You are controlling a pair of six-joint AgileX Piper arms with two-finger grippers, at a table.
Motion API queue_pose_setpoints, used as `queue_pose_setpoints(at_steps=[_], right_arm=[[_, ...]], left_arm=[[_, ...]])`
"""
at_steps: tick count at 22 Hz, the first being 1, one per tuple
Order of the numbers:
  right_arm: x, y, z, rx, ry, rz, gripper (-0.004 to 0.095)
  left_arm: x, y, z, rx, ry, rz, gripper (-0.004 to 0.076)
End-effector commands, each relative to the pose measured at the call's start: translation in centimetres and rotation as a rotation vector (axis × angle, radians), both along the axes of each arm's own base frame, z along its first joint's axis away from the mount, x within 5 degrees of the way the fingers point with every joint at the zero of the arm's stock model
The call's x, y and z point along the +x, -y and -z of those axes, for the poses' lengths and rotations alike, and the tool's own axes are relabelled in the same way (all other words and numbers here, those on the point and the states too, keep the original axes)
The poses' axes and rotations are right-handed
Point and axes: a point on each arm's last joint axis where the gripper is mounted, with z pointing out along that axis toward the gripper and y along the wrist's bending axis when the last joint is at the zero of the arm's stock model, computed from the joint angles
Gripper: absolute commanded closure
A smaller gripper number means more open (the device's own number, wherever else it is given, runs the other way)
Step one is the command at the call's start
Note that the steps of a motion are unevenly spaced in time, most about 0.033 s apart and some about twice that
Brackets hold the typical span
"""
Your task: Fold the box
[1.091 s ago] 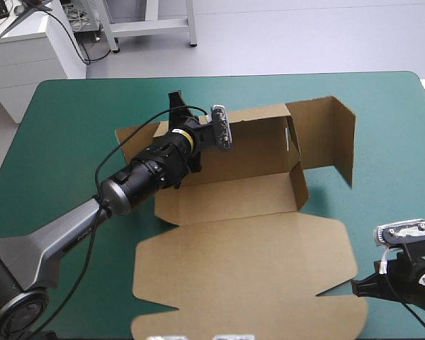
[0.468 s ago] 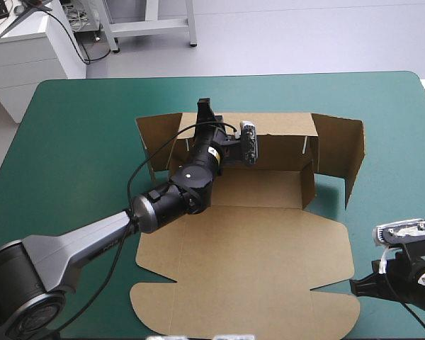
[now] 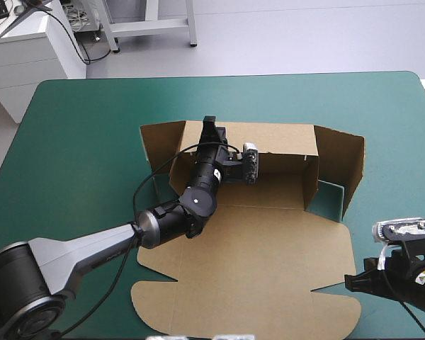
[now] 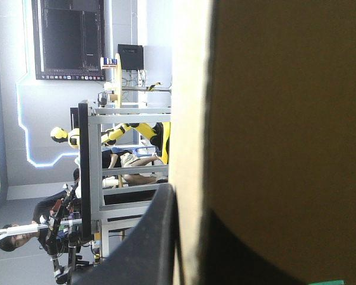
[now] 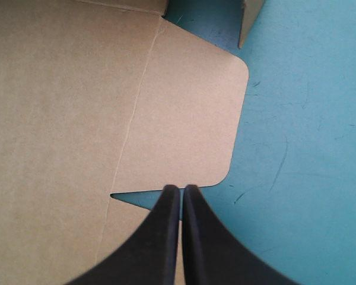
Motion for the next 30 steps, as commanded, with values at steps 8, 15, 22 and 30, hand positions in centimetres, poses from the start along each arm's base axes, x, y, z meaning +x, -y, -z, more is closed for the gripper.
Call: queue_pose_setpoints(at_steps=[8, 15, 22, 30], right_arm=[[0.5, -0.5, -1.2, 0.104, 0.074, 0.041, 0.0149], [1.8, -1.0, -2.9, 0.180, 0.198, 0.000, 0.0135], [10.9, 1.2, -11.5, 0.131, 0.326, 0.022, 0.0172], [22.1, 3.3, -13.0, 0.155, 0.237, 0.017, 0.0172]], left_arm=[[-0.5, -0.4, -2.4, -0.062, 0.047, -0.006, 0.0732], [-0.6, -0.3, -2.4, -0.061, 0.043, 0.005, 0.0732], [-0.6, -0.3, -2.3, -0.062, 0.041, 0.009, 0.0732], [-0.7, -0.1, -2.2, -0.067, 0.028, 0.037, 0.0732]])
